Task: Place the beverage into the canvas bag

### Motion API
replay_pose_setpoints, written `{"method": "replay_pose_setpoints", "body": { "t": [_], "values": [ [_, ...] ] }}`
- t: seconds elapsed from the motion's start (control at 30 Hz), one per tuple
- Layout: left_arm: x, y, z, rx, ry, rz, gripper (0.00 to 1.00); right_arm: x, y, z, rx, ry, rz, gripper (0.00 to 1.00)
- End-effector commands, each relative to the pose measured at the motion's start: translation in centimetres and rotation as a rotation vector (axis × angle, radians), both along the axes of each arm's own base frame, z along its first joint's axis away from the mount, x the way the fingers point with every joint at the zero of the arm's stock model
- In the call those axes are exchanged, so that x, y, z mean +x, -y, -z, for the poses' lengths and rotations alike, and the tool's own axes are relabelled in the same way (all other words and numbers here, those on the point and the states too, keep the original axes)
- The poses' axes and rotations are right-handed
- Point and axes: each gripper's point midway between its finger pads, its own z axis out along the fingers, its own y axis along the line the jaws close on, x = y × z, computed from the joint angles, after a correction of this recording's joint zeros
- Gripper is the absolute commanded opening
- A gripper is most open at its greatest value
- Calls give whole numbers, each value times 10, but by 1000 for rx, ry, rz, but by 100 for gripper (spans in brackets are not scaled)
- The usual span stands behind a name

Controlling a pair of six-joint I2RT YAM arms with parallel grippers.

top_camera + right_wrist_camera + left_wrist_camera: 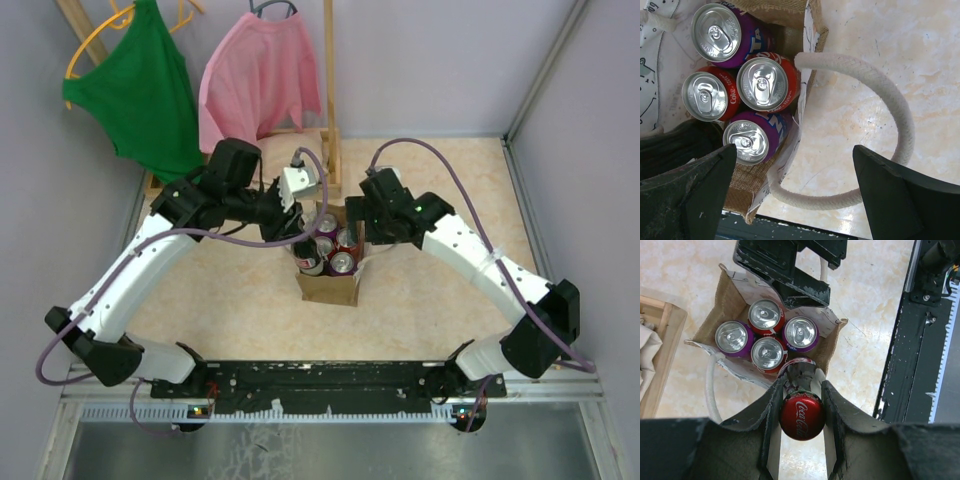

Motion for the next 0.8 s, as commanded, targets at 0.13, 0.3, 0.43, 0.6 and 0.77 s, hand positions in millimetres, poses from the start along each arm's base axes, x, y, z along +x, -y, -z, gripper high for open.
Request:
{"method": "replay_pose_setpoints", "body": {
  "t": [0.13, 0.3, 0.43, 0.6, 0.77],
  "values": [
    [-5, 25, 9, -53, 26, 72, 0, -1, 7, -16, 33, 52, 31, 99],
    [-1, 29, 24, -45, 14, 63, 0, -3, 9, -16, 35, 53, 37, 99],
    [1, 33, 34, -38, 7, 66, 0, -2, 9, -15, 36, 51, 38, 99],
    [1, 35, 52, -16, -17, 69, 0, -2, 10, -15, 35, 51, 38, 99],
    [-3, 38, 67, 6, -40, 82, 0, -3, 13, -14, 32, 50, 44, 99]
  ]
}}
